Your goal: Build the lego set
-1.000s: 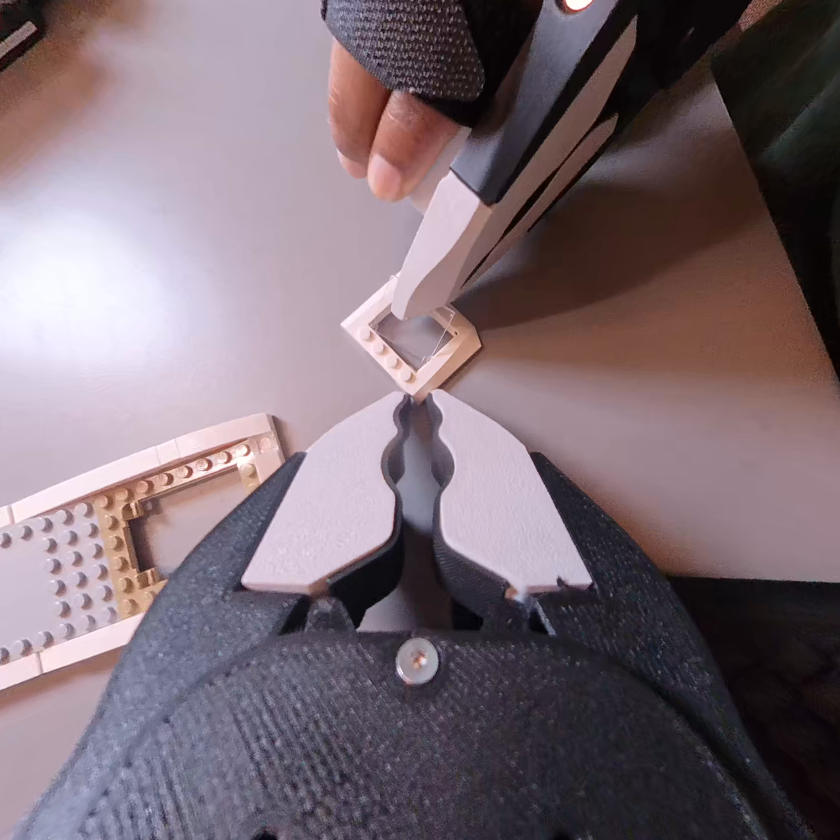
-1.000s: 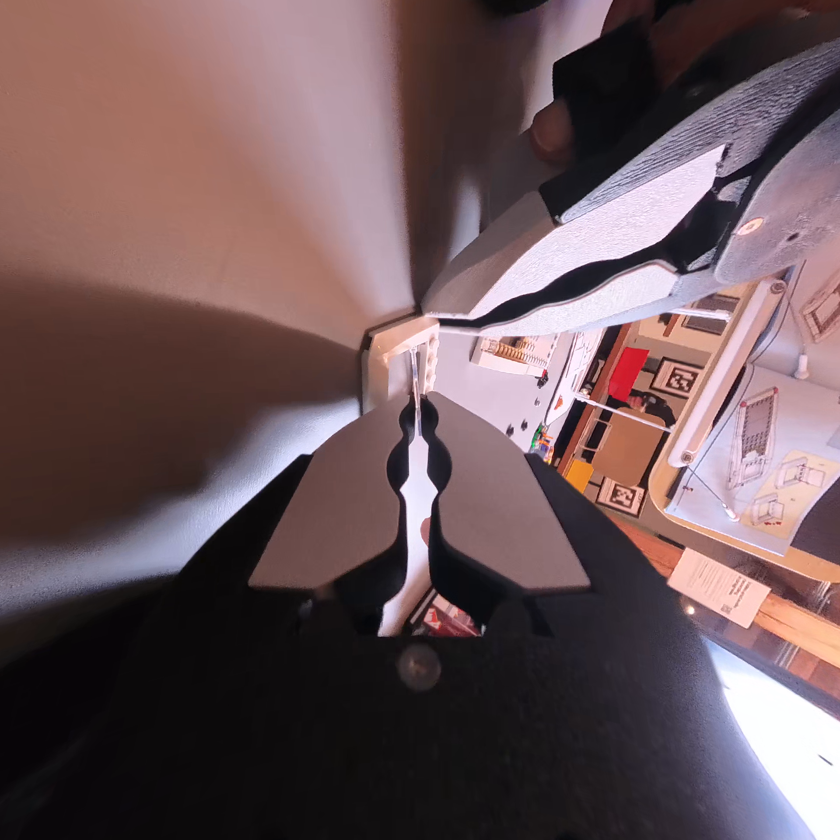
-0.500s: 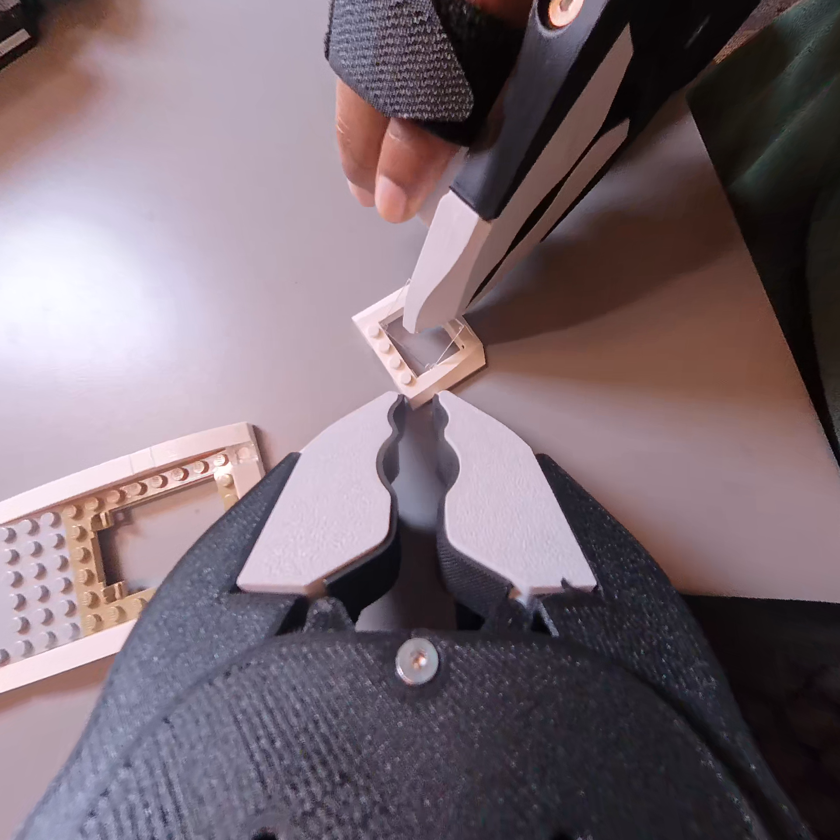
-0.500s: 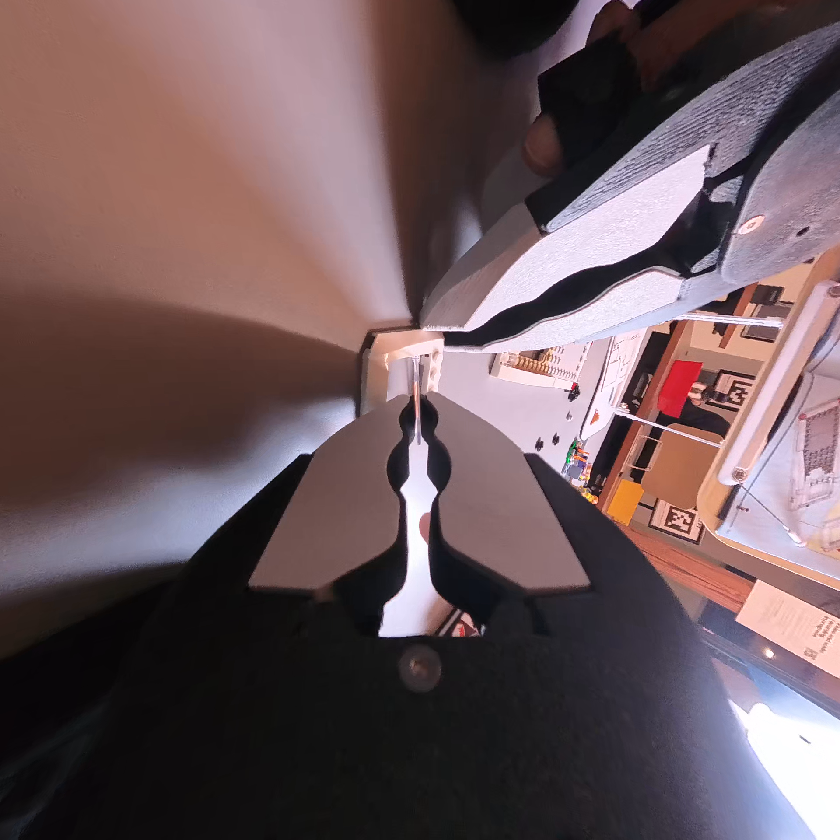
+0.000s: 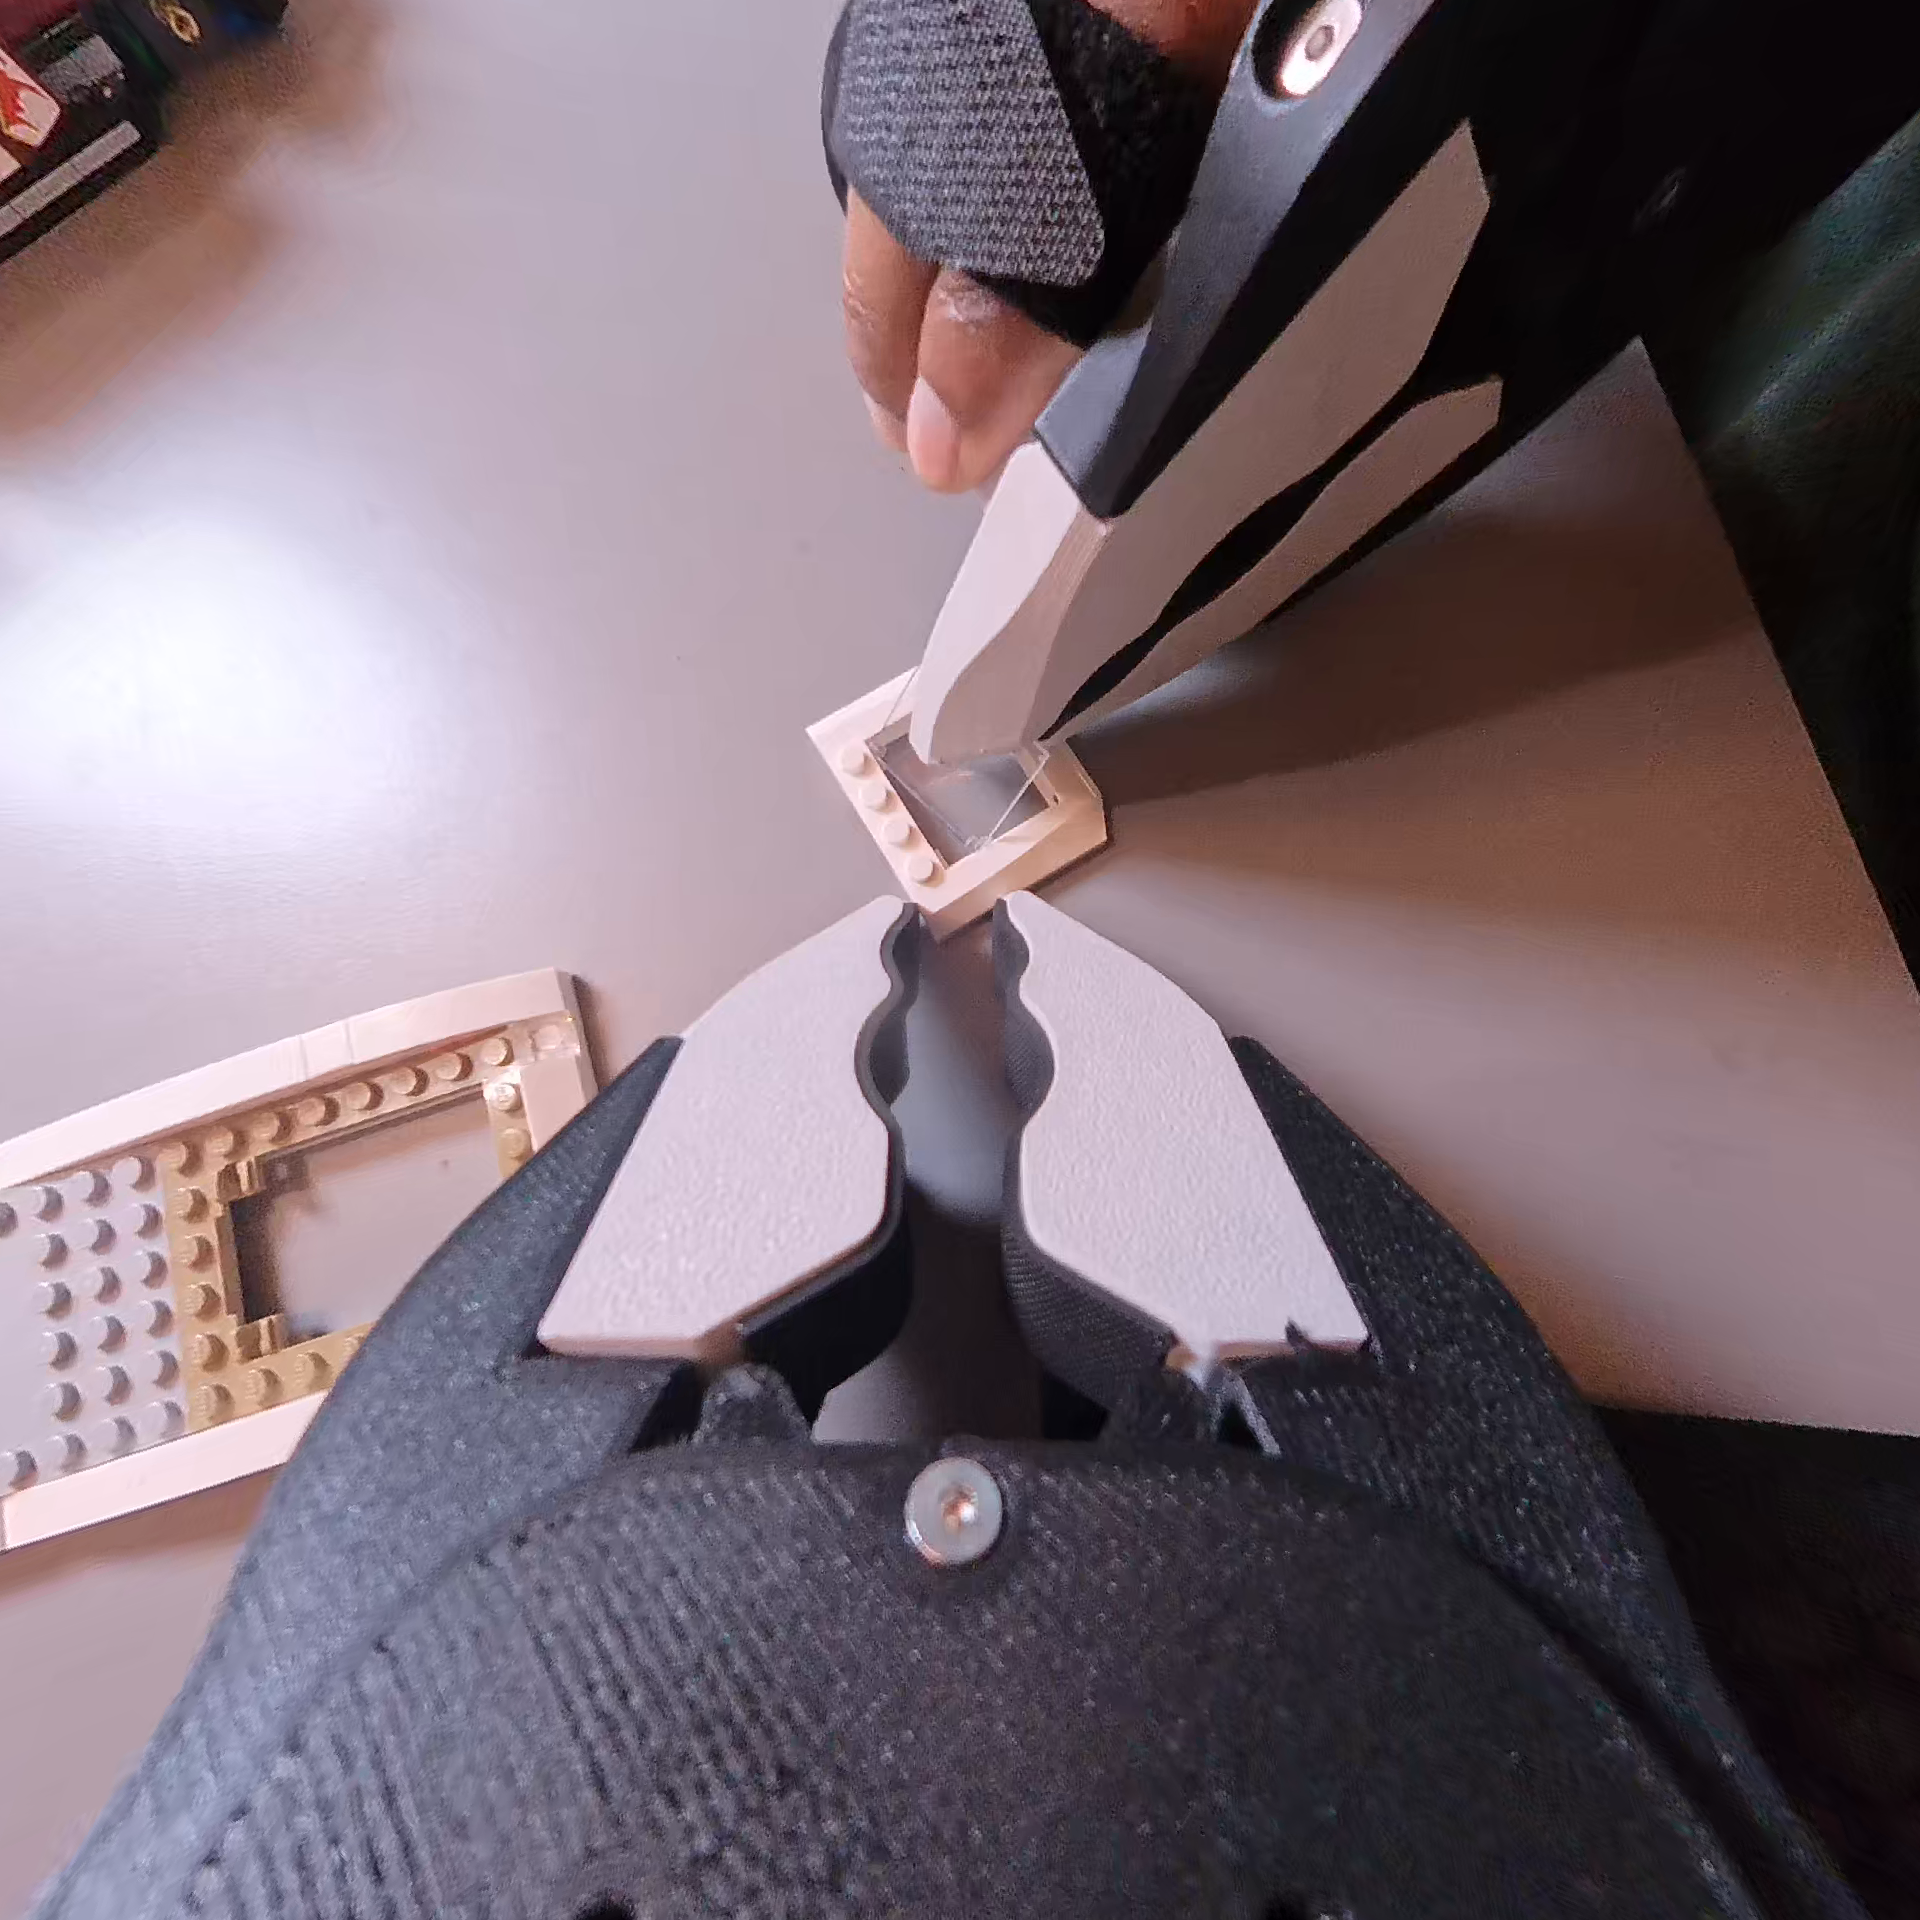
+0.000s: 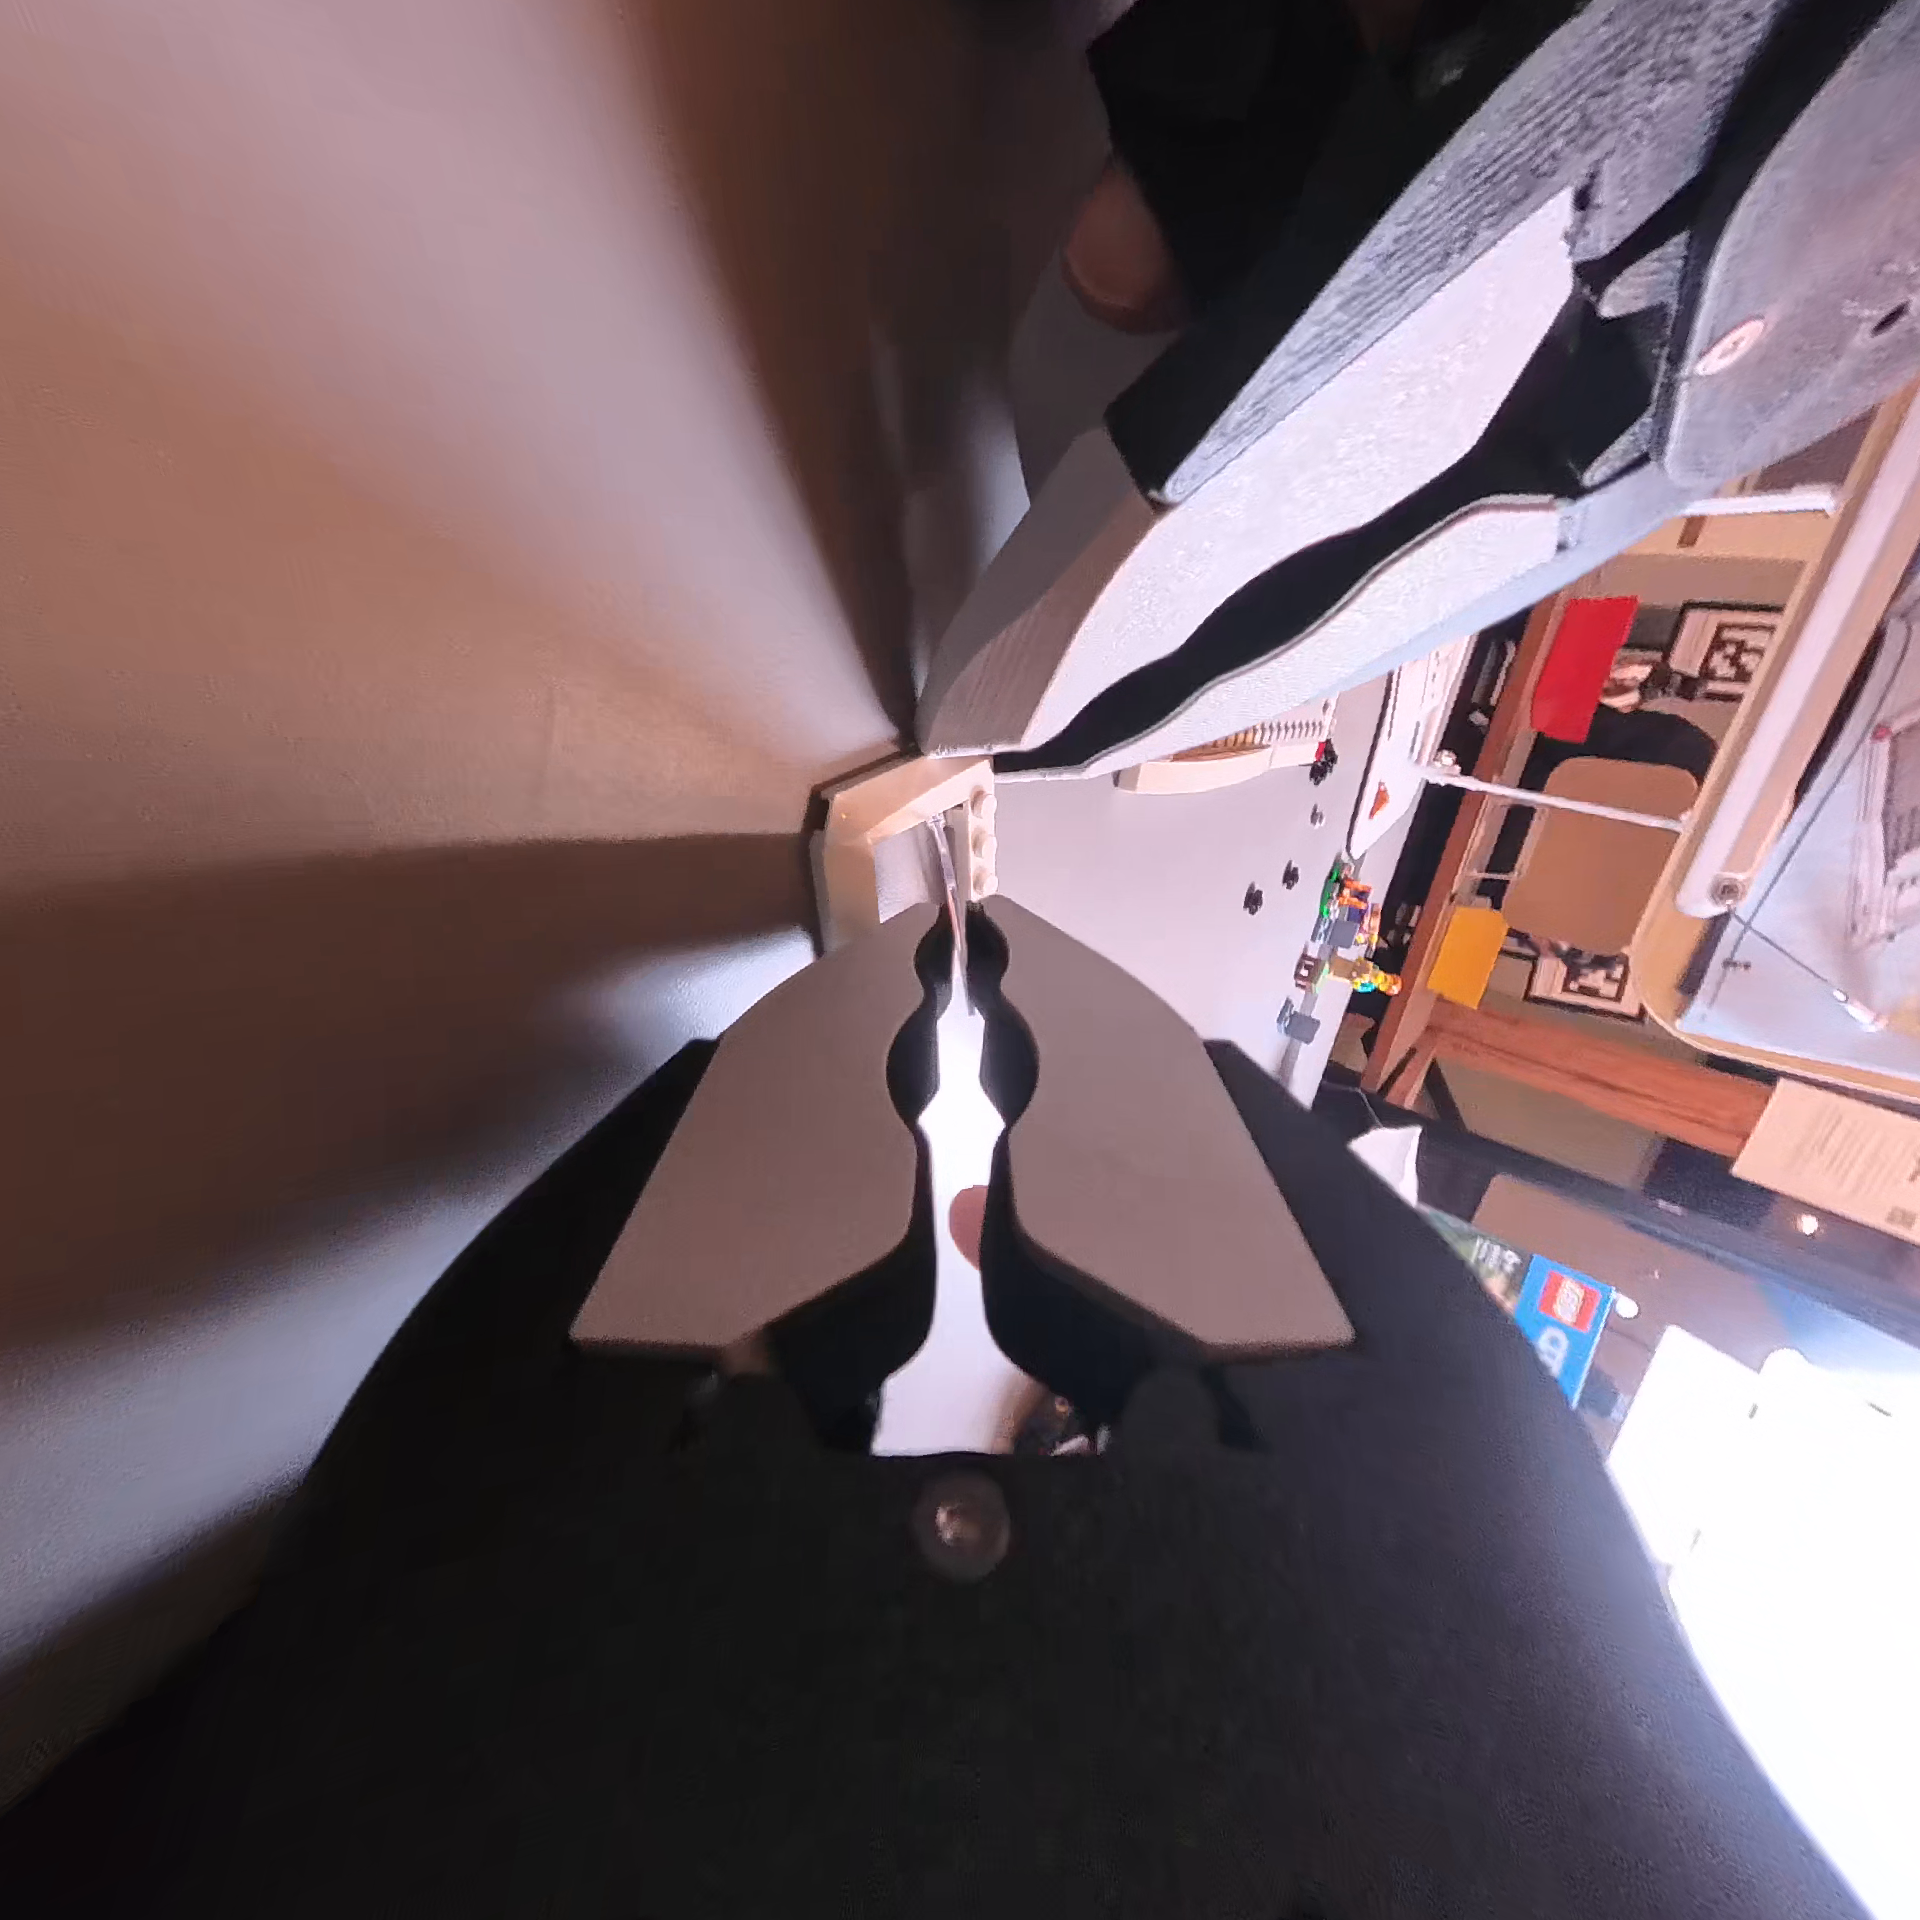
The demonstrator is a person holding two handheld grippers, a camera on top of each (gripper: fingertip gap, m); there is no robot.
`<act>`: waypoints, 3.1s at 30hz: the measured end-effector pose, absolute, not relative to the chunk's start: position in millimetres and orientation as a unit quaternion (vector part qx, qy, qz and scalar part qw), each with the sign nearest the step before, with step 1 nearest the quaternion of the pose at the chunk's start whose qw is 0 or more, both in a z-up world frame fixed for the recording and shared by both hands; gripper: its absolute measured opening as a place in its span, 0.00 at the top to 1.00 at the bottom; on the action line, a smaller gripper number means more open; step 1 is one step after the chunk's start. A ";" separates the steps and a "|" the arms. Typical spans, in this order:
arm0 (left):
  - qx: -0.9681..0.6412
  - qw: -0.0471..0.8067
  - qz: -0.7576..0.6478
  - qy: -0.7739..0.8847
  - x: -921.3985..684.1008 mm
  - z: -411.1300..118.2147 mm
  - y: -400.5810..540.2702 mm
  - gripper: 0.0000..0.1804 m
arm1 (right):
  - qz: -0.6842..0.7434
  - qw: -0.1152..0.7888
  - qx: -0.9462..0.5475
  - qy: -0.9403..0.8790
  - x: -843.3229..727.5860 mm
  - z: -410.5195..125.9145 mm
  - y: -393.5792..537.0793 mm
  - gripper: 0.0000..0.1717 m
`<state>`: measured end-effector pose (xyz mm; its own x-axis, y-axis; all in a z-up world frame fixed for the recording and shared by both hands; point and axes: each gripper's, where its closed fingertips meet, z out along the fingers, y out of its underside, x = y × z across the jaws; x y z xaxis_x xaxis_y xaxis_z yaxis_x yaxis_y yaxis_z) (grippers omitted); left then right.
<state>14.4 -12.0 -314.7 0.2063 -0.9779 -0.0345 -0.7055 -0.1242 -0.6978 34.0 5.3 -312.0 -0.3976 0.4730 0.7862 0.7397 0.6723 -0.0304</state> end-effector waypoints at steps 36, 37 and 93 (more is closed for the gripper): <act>-0.797 0.337 -0.159 0.476 46.6 -313.4 1.0 0.76 | -0.083 0.493 -0.454 -0.738 78.9 -284.6 47.1 0.99; -0.798 0.335 -0.162 0.474 46.1 -313.5 1.2 0.76 | -0.077 0.496 -0.447 -0.741 75.8 -284.3 43.7 0.99; -0.785 0.341 -0.174 0.486 32.1 -313.5 1.0 0.76 | -0.168 0.350 -0.323 -0.863 29.0 -308.3 18.7 0.99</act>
<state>32.1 1.0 -313.5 0.4667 -0.8825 -0.0584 -0.6447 -0.2943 -0.7056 29.0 18.7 -308.3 -0.5464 0.4405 0.7123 0.6750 0.7351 0.0632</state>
